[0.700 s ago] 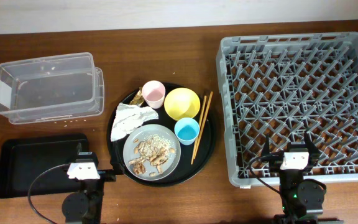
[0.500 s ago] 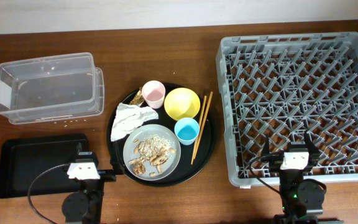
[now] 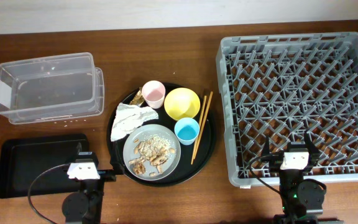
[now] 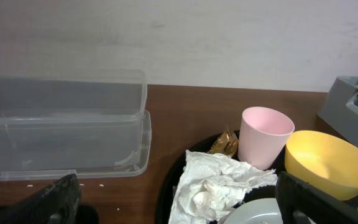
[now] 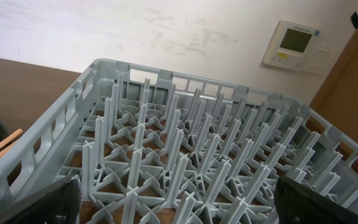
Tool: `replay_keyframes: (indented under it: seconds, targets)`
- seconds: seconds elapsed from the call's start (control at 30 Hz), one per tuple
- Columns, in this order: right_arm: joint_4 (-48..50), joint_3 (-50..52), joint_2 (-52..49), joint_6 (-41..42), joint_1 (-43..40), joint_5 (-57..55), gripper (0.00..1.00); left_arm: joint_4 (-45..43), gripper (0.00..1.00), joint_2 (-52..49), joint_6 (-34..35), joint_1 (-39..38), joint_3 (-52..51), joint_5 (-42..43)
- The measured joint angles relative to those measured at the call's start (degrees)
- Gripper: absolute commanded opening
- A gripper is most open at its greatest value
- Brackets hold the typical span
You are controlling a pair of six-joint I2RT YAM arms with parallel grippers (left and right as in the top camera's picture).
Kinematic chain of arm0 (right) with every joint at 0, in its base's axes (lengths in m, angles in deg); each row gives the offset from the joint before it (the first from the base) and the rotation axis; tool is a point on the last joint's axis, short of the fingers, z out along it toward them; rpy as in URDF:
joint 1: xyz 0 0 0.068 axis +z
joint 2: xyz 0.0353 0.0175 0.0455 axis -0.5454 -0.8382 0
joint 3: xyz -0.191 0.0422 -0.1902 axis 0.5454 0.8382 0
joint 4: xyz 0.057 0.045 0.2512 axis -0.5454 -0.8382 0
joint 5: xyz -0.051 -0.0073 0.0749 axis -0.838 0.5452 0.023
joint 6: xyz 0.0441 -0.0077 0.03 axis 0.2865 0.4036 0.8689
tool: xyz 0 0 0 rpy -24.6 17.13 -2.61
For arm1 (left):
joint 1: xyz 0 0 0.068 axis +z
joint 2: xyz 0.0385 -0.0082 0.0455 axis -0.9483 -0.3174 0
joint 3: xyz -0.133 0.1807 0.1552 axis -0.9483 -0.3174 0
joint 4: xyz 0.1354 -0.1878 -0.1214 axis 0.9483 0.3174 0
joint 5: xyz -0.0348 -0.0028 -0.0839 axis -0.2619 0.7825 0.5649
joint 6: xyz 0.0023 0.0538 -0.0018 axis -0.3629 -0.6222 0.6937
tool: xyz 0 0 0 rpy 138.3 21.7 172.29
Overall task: Sort waste into correct bins and load items into the dishwasher rack
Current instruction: 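Move the left gripper toward the white tissue on the round tray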
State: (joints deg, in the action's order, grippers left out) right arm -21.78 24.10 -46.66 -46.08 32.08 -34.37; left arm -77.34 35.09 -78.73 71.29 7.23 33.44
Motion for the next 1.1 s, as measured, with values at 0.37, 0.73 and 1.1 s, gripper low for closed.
replay_keyframes:
  seconds: [0.37,0.73,1.1]
  targets:
    - [0.00,0.00,0.00,0.04,0.00,0.00,0.99,-0.02,0.99,0.02,0.00,0.00,0.00,0.00]
    - [0.00,0.00,0.00,-0.02,0.00,0.00,0.99,-0.02,0.99,0.02,0.00,0.00,0.00,0.00]
    - [0.00,0.00,0.00,0.00,0.00,0.00,0.99,-0.26,0.99,0.02,0.87,0.02,0.00,1.25]
